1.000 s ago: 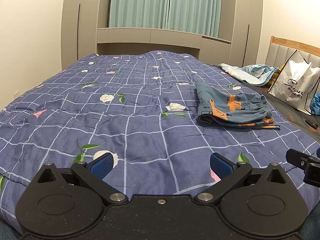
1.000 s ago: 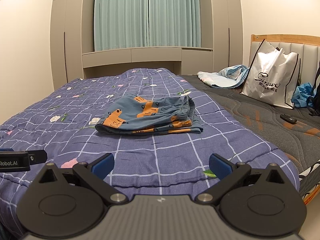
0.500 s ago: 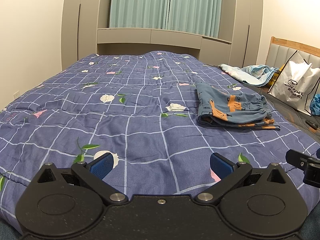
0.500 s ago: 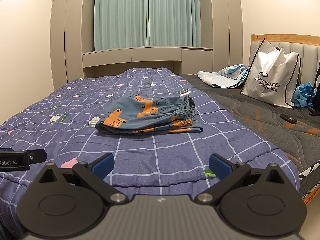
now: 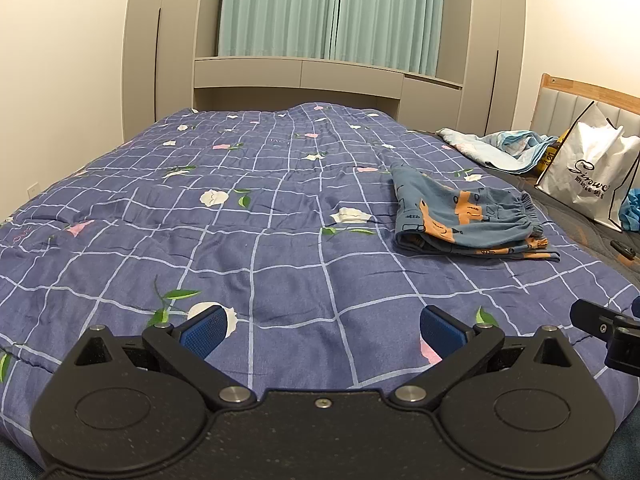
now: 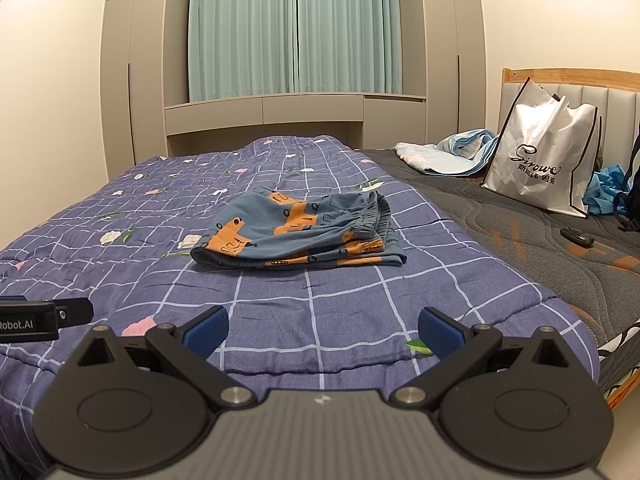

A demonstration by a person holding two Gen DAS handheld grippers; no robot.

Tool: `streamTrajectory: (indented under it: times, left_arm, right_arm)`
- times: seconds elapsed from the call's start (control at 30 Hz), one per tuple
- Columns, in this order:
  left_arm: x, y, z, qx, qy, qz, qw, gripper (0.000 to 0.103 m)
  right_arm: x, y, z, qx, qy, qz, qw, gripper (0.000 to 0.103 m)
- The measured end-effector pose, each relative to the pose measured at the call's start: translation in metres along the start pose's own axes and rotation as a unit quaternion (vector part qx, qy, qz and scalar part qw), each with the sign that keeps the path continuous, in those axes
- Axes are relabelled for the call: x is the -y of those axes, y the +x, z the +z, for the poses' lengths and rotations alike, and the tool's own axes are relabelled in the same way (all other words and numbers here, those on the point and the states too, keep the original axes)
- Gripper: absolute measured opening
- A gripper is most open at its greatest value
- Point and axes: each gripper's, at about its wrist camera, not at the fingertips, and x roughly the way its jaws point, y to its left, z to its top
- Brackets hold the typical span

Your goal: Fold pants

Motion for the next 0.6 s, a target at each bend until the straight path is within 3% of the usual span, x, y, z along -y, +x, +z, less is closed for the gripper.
streamTrajectory:
  times: [0.37, 0.6]
  left_arm:
    - [-0.0011, -0.0021, 0.0021, -0.003, -0.006, -0.011, 0.9999, 0.102]
    - [0.0002, -0.0024, 0.0031, -0.019, -0.005, 0.018, 0.9996, 0.102]
  right_arm:
    - [0.0, 0.0001, 0.0, 0.0, 0.0, 0.0, 1.0, 0.103]
    - [-0.0002, 0.0, 0.0, 0.0, 0.0, 0.0, 1.0, 0.103]
